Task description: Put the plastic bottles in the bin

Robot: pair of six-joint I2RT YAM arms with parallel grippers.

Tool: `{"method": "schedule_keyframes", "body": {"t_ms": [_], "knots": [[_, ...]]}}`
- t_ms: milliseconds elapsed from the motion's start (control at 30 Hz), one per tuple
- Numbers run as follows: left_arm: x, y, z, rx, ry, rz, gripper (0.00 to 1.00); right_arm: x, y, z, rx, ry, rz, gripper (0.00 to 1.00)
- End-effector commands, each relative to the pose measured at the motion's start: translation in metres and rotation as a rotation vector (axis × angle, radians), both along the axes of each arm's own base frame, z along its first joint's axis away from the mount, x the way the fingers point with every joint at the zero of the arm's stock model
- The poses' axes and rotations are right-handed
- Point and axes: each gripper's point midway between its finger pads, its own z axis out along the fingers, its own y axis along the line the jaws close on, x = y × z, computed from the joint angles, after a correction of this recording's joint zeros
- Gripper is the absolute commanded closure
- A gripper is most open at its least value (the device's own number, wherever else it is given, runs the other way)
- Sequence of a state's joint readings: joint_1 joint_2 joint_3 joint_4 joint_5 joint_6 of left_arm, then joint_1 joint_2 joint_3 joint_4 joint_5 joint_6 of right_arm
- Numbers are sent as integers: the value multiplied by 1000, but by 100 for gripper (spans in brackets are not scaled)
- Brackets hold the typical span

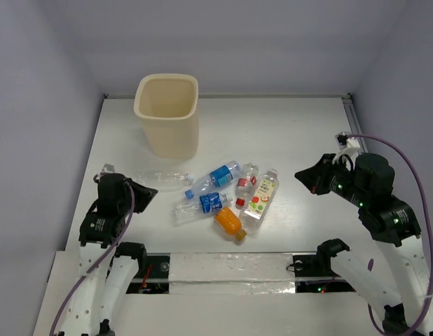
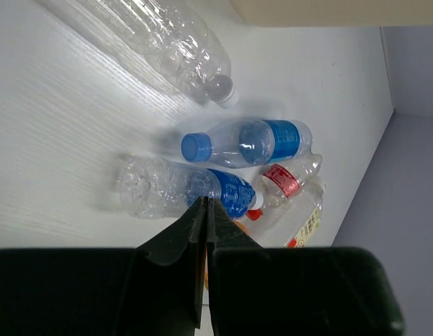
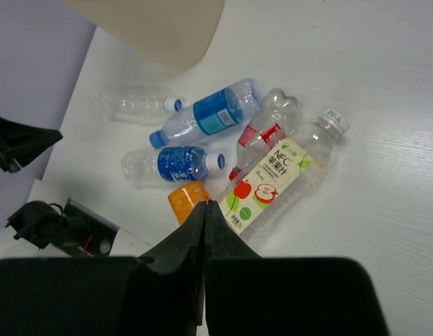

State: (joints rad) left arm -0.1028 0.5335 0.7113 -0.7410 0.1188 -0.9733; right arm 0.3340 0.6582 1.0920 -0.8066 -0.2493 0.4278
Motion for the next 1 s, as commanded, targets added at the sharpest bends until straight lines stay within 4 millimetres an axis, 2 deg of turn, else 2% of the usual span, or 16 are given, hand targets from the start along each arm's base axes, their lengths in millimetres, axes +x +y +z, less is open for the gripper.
{"method": "schedule_keyframes", "body": {"t_ms": [0,33,100,133,167,200,233,267,300,367,433,567,700,767,867,967], "knots": [[19,0,-1,-38,-36,51,100,-2,15,7,50,-26,84,100],[19,0,-14,-46,-6,63,99,-2,15,7,44,-24,89,100],[19,3,-25,-48,22,91,85,-1,16,5,31,-19,100,96],[22,7,-29,-51,23,127,64,-1,16,4,22,-25,105,91],[23,9,-36,-45,26,143,50,-1,17,3,20,-22,114,83],[28,11,-35,-41,3,156,35,-3,21,4,27,-27,144,55],[31,13,-37,-38,1,171,10,-3,24,2,33,-24,165,37],[34,14,-43,-38,9,183,3,-3,28,0,41,-22,186,26],[42,18,-42,-27,-12,208,1,-7,33,0,52,-11,225,16],[50,21,-53,-21,21,233,1,-9,39,-3,57,6,259,14],[63,22,-52,-19,3,246,1,-7,39,-5,51,3,257,13],[88,38,-53,34,11,308,1,-5,38,-9,28,16,263,10],[104,50,-61,44,23,333,1,-10,43,-9,29,19,303,0],[108,57,-73,40,55,348,1,-11,43,-10,25,23,309,0],[121,61,-80,38,57,339,1,-12,42,-17,12,42,313,0],[134,61,-78,34,53,321,1,-12,42,-21,4,55,314,0]]}}
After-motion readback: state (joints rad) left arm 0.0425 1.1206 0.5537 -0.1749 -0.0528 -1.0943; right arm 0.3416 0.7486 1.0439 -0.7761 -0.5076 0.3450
